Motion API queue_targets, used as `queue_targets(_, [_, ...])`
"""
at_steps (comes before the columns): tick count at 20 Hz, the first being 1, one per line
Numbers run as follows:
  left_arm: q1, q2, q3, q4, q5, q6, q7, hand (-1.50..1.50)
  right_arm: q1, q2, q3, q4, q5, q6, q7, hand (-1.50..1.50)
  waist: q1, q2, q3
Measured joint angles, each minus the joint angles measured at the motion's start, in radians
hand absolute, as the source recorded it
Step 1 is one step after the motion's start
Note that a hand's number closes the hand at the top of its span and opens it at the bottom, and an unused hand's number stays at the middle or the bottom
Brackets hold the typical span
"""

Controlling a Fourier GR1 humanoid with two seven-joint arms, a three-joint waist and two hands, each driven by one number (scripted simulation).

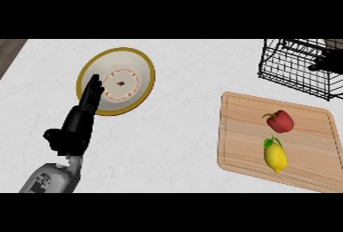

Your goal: Pick the bell pepper from the cutting board and place it in the tiered basket

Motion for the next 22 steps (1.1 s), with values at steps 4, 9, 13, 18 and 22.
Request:
queue_targets(4, [-0.002, -0.009, -0.007, 0.011, -0.013, 0.014, 0.006, 0.00, -0.078, -0.098, -0.070, -0.109, 0.103, 0.030, 0.019, -1.50, -0.007, -0.008, 0.001])
queue_targets(9, [-0.010, -0.024, -0.010, 0.022, -0.022, 0.028, 0.009, 0.00, -0.141, -0.151, -0.144, -0.300, 0.266, 0.046, 0.022, -1.50, -0.014, -0.011, 0.002])
queue_targets(13, [-0.017, -0.029, -0.009, 0.028, -0.034, 0.039, 0.012, 0.00, -0.134, -0.149, -0.177, -0.460, 0.410, 0.049, 0.010, -1.50, -0.018, -0.011, 0.002])
queue_targets(18, [-0.016, -0.037, -0.016, 0.024, -0.048, 0.049, 0.016, 0.00, -0.069, -0.120, -0.190, -0.615, 0.582, 0.040, -0.029, -1.50, -0.015, -0.008, 0.001])
queue_targets(22, [-0.016, -0.042, -0.019, 0.017, -0.050, 0.047, 0.026, 0.00, -0.005, -0.107, -0.186, -0.702, 0.696, 0.020, -0.074, -1.50, -0.014, -0.008, 0.000])
